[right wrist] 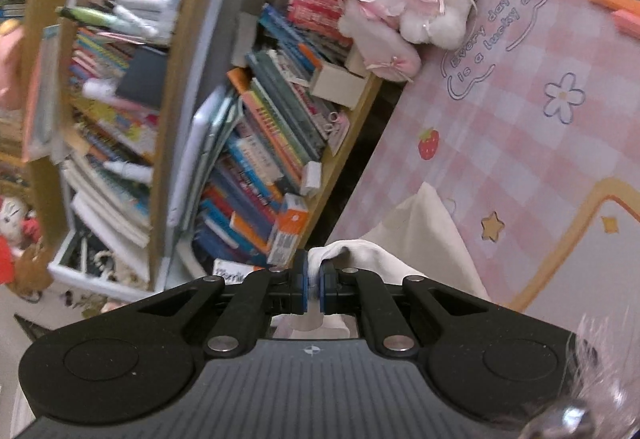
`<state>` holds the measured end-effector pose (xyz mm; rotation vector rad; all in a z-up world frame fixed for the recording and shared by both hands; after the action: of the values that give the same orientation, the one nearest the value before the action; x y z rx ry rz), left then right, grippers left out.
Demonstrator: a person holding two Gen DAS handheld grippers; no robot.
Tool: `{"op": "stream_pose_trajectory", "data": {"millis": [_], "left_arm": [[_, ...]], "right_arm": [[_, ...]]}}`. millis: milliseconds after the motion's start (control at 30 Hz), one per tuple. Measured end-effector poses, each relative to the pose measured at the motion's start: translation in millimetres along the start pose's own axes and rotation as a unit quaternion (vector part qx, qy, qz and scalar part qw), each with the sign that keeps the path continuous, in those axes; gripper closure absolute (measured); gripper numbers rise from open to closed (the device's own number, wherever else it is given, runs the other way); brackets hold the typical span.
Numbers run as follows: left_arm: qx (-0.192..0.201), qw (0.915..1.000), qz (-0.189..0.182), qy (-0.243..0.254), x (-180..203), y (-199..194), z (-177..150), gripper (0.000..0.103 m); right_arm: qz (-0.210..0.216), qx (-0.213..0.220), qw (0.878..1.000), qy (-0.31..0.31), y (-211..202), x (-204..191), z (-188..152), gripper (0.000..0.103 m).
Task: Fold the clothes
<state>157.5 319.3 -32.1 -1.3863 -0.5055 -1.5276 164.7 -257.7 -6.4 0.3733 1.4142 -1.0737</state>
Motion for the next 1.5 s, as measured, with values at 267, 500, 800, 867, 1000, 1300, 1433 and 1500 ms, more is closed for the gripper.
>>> {"op": "stream_pose_trajectory", "data": {"millis": [267,500,800,867,1000,1300,1433,1500], "left_arm": [[-0.02,0.9977,0.062,-0.015,-43,56,12,0.095],[-0.056,0.9915,0.117,-0.01,-83,78,9,0.095],[-0.055,0.9903,0.128,0.002,-76,74,4,0.064],[-0.051,0.9888,0.137,0.03,-65,71,1,0.04],[-0.048,0.9771,0.176,0.11,-42,59,-13,0.039],[-0.064,0.9433,0.197,0.26,22,53,-110,0.037],[-0.072,0.9255,0.197,0.315,38,73,-160,0.039],[-0.069,0.915,0.199,0.344,45,83,-182,0.04]], "right_arm": [[-0.077,0.007,0.997,0.002,72,28,21,0.098],[-0.153,-0.015,0.988,0.009,109,71,17,0.098],[-0.14,-0.021,0.99,0.025,109,82,11,0.062],[-0.139,-0.031,0.99,0.013,109,80,8,0.057],[-0.14,-0.065,0.987,-0.038,111,66,-1,0.054],[-0.129,-0.136,0.979,-0.08,123,63,-21,0.054],[-0.128,-0.146,0.978,-0.081,125,66,-26,0.054],[-0.127,-0.144,0.978,-0.083,125,67,-27,0.054]]}}
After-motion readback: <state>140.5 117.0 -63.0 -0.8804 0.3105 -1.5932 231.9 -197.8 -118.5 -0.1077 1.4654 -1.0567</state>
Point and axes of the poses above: each gripper's, at about its wrist camera, not at the fingertips, and y roughly the way its jaws point, x to its right, z to its top, the point moved 10 cm from there along y, roughly the way its jaws point, and after that the axes turned 3 degrees about -z, right-handed, at the moved point
